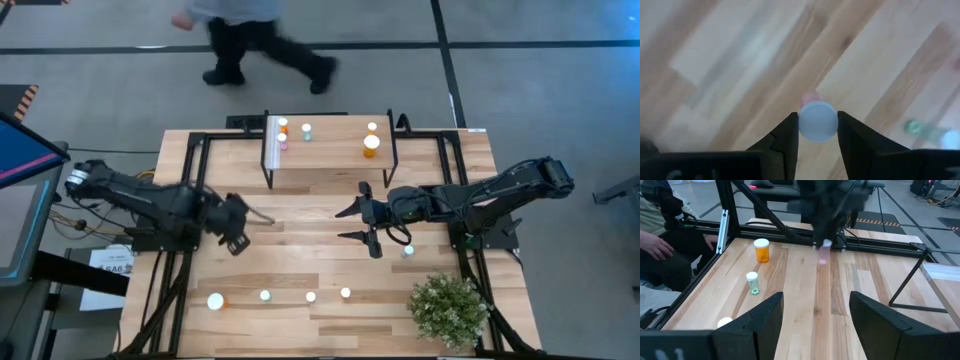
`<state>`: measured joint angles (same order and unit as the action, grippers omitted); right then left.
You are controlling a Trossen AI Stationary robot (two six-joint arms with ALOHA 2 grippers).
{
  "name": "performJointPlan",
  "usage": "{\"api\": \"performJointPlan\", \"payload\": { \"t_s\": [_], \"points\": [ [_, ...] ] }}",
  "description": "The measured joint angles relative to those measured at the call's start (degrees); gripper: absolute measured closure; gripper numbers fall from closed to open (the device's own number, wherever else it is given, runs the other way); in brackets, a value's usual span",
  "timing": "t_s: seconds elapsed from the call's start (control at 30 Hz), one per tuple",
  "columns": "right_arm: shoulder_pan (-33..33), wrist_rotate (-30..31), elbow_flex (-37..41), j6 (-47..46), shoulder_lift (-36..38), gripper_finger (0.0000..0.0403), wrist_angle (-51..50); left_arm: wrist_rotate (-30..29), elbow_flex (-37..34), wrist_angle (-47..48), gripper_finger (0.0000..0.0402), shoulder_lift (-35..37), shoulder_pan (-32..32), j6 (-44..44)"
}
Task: Pick and place medicine bottles onto shelf by color
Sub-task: Put the top pink pill bottle on the shelf
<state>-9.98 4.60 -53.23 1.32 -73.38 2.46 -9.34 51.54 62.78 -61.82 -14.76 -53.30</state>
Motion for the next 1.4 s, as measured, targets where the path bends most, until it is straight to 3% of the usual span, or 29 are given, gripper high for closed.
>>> {"api": "performJointPlan", "payload": {
  "t_s": [0.33,0.57,1.07,1.4],
  "points": [
    [0.4,0.0,0.0,0.2,0.0,0.0153,0.0,4.5,14.5,5.3,0.0301,-0.2,17.0,18.6],
    [0.8,0.0,0.0,0.2,0.0,0.0153,0.0,7.9,21.3,7.1,0.0301,-2.0,23.4,26.2],
    [1.0,0.0,0.0,0.2,0.0,0.0153,-0.4,7.5,48.3,19.6,0.0301,-22.0,32.7,40.0],
    [1.0,0.0,0.0,0.0,0.0,0.0153,-1.5,7.3,56.0,20.7,0.0301,-34.6,38.9,49.2]
  ]
}}
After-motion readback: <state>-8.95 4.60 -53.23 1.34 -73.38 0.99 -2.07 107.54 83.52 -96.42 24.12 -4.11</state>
